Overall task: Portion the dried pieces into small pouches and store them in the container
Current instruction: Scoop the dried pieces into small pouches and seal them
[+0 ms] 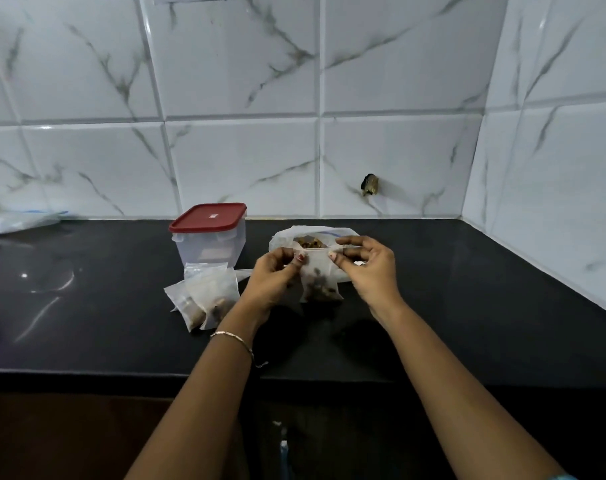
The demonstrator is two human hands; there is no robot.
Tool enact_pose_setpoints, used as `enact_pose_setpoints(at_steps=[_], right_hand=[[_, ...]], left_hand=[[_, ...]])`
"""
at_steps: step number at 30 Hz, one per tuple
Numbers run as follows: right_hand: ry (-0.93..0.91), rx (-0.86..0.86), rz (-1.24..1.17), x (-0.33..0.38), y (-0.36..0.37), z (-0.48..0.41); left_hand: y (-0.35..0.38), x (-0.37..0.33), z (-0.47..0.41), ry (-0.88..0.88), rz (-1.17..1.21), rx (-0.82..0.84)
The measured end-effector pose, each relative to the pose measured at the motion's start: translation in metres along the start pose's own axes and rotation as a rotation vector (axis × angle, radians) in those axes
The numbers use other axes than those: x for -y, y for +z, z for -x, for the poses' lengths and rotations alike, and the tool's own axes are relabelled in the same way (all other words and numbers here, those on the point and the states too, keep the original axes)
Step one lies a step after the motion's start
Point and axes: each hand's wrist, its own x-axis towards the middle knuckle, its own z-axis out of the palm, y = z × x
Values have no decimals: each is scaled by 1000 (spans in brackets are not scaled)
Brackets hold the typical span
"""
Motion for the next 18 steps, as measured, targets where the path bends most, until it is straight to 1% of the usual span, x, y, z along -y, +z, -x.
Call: enact_pose_setpoints(at_steps=[2,8,14,18], right_hand=[[5,-10,-1,-2,0,-1],[53,-13,119,-6,0,-1],[27,-43,55,2,-3,0],[39,-5,58,-3,-1,-2]], left_hand=[[2,2,-2,3,5,-24],[6,-1,-1,47,61,-60],[3,1,-3,47,81,-178],[2,0,-4,46,80,-177]])
